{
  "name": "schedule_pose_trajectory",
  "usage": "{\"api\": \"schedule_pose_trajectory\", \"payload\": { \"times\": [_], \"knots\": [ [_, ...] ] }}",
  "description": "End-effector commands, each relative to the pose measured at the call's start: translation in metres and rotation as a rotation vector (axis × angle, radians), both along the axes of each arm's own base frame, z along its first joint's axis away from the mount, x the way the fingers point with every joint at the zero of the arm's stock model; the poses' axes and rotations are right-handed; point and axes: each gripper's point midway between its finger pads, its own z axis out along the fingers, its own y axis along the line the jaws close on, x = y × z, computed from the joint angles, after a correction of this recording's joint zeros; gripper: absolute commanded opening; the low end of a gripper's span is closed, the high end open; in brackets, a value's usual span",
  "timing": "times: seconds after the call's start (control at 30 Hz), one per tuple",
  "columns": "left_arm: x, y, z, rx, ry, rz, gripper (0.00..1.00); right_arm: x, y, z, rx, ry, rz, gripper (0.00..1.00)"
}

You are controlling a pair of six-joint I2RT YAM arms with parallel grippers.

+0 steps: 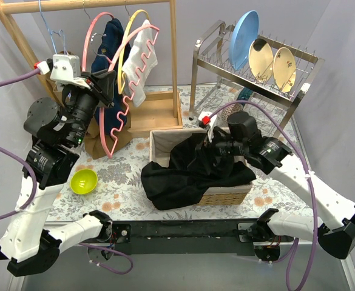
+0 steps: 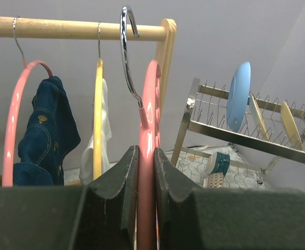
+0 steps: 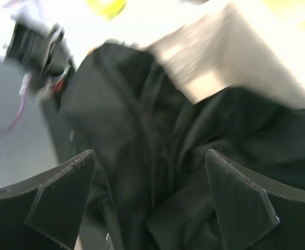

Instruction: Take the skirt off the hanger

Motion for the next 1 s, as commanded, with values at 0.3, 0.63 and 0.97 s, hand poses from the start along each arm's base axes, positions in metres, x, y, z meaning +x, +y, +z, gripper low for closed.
{"api": "schedule_pose_trajectory", "payload": {
  "times": [0.3,0.63,0.97],
  "knots": [
    [0.0,-0.008,0.006,0.027,-0.014,-0.039,0.0,-0.025,0.012,-0.063,-0.062,0.163,0.177,0.32],
    [0.005,-0.005,0.002,0.019,-0.003,-0.009,0.0,0.091,0.0,0.009,0.075,-0.078,-0.462,0.01],
    [0.028,-0.008,-0.011,0.084,0.034,0.047,0.0,0.077,-0.042,-0.109,0.018,0.051,-0.668,0.01]
  ]
}}
